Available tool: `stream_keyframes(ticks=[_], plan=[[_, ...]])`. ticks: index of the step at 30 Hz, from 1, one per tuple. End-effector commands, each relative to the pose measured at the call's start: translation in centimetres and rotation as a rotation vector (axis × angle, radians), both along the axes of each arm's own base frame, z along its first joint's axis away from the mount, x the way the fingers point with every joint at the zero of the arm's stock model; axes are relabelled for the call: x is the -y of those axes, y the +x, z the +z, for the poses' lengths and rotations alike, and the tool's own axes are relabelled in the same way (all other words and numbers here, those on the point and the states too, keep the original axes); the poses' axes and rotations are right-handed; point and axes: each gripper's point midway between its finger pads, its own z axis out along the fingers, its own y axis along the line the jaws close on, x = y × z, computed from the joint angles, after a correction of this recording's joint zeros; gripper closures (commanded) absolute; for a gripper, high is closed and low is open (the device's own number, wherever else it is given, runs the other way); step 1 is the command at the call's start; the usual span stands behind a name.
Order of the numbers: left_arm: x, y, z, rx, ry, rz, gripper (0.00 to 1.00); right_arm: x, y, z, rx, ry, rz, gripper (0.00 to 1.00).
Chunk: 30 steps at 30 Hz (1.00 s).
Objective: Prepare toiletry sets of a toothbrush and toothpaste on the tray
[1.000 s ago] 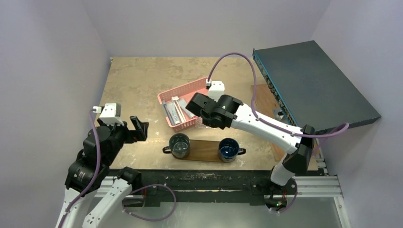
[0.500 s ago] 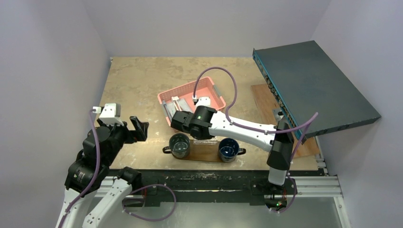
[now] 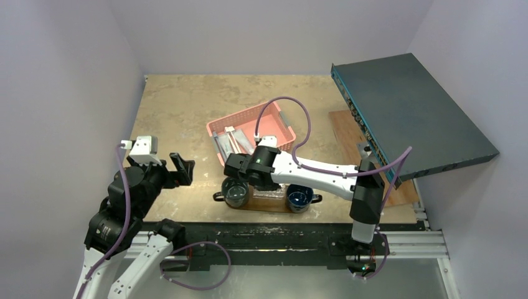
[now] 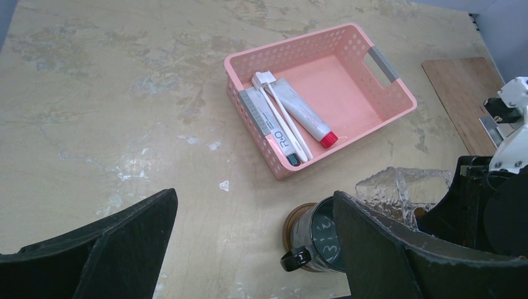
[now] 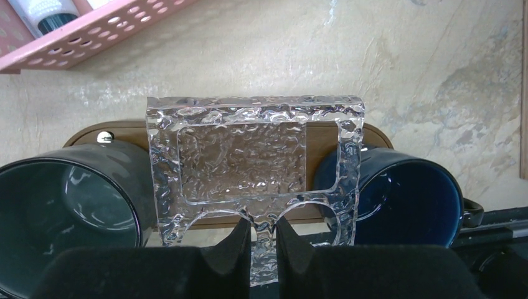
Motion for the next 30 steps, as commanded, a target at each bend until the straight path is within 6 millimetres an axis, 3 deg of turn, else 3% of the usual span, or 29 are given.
stream_keyframes(ticks=[1,17,30], plan=[[0.1,-0.1,0.7,0.021,-0.010,-0.005,0.05,-0.6,-0.6,0.7,0.008,0.073,-0.023,1.00],[0.2,0.0,0.6,0.016,-0.009,-0.008,0.05,-1.2,-2.2,-1.5,-0.030,0.052,-0.002,1.00],[0.2,0.0,0.6,0.014,-0.010,-0.013,0.05,-0.2,-2.4,-2.5,-0.027,-0.007,-0.023,1.00]])
